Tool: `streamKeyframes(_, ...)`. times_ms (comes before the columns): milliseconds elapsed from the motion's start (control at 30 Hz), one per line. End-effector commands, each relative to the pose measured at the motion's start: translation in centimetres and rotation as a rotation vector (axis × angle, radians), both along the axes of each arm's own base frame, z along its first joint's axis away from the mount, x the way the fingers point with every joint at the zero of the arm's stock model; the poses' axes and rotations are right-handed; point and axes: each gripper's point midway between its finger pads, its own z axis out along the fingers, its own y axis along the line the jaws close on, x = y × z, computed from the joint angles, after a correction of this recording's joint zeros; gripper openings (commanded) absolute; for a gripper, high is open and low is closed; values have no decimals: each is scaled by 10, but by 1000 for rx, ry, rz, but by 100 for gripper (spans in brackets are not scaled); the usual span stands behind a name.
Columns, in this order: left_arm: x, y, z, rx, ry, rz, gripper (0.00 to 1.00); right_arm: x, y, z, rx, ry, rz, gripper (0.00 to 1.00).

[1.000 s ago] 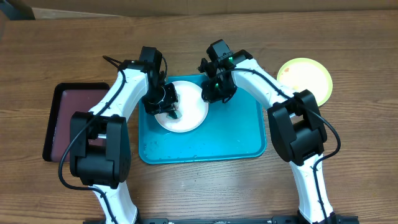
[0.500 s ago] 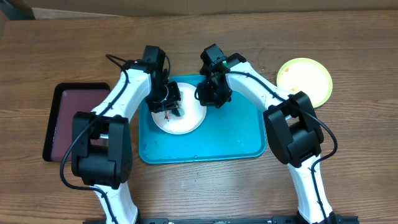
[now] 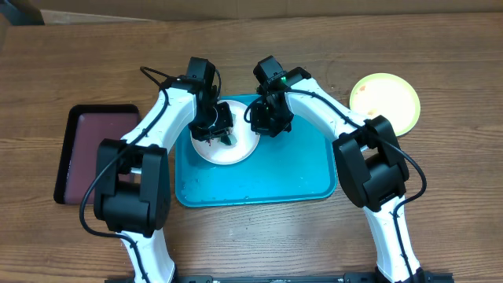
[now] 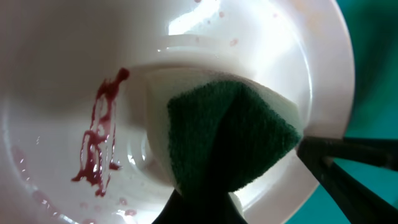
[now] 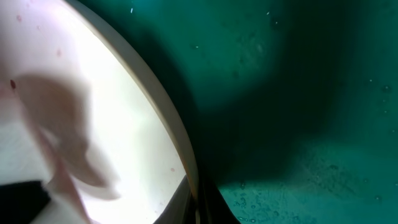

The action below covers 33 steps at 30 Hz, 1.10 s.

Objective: Clean dirty plates on tray and stack at the side
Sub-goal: 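Scrub the white plate's red stain with the left gripper's sponge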

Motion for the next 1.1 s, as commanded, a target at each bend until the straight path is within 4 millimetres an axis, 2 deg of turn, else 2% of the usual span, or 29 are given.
streamKeyframes(0, 0, 2, -18, 16, 25, 3, 4, -4, -2, -7, -27, 17, -22, 4)
streamKeyframes(167, 2, 4, -31, 30, 10, -78, 4, -4, -3, -7, -30, 15, -22, 4)
streamKeyframes(233, 1, 13, -37, 73, 18, -103, 6, -4, -3, -7, -30, 14, -19, 4)
streamKeyframes(400, -7, 72, -48, 373, 65, -77, 6, -4, -5, -8, -42, 12, -20, 4)
streamKeyframes(533, -12, 107, -43, 538, 87, -60, 4, -3, -8, -8, -57, 8, -22, 4)
streamKeyframes(700, -11, 144, -29, 709, 90, 41, 4, -3, -8, -8, -57, 8, -22, 4)
streamKeyframes(767, -8, 147, -22, 719, 90, 56, 4, -3, -8, -8, -57, 7, -22, 4)
streamKeyframes(900, 7, 140, 2, 688, 66, 88, 4, -3, -8, -8, -56, 6, -22, 4)
streamKeyframes(967, 16, 128, 12, 618, 52, 89, 4, -3, -7, -8, -56, 6, -22, 4)
streamKeyframes(1067, 29, 96, 22, 436, 26, 66, 4, -3, -7, -8, -56, 6, -22, 4)
